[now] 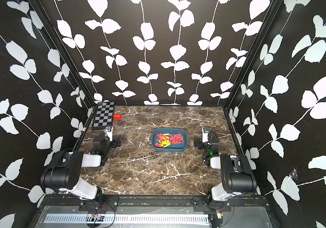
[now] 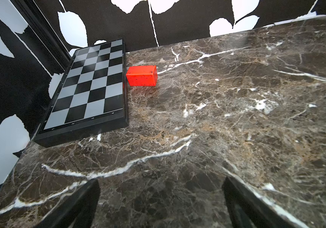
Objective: Take the clothespins out of the storage box
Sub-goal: Move the storage box to the center of the board.
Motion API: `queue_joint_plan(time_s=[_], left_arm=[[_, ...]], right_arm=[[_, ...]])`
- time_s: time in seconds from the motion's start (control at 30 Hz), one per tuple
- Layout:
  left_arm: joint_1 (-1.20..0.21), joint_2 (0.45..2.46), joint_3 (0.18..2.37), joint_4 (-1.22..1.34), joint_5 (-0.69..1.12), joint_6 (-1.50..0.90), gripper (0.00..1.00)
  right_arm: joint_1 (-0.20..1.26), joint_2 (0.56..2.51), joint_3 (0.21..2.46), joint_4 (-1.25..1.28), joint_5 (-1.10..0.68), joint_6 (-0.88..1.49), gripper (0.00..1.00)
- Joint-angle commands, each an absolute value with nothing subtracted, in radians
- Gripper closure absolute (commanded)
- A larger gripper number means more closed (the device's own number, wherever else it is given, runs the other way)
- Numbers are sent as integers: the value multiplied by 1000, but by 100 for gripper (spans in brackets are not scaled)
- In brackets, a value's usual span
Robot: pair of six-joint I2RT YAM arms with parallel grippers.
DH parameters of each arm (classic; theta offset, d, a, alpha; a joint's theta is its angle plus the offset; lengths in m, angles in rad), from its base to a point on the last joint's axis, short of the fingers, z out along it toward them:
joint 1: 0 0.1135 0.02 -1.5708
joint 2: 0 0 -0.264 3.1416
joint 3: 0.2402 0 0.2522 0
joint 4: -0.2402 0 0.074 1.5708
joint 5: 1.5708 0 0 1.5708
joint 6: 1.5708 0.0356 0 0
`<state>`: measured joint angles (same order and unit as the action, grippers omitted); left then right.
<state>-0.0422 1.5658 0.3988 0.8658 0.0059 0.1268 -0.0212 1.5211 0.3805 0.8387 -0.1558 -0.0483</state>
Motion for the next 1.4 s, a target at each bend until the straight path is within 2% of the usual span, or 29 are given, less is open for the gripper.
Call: queue_joint_plan(time_s=[0.0,0.67,0.8,0.97,1.13,1.27,1.37], left_arm=[[-37,1551,416,858,0,120,1],[-37,1552,418,856,-9,115,1],[-36,1532,434,827,-4,124,1],[-36,1390,614,367,-156,17,1],[-36,1282,751,86,-246,-145,1],[-35,1239,874,-142,-233,-227,1],[-35,1237,937,-232,-119,-281,1]], right_arm=[[-25,1526,397,856,-150,-41,1],[-25,1526,398,854,-149,-40,1],[-24,1513,397,854,-99,-16,1],[-23,1326,435,630,37,31,1],[-24,1143,445,475,88,168,1],[-28,1029,504,260,129,342,1],[-28,962,495,226,114,442,1]])
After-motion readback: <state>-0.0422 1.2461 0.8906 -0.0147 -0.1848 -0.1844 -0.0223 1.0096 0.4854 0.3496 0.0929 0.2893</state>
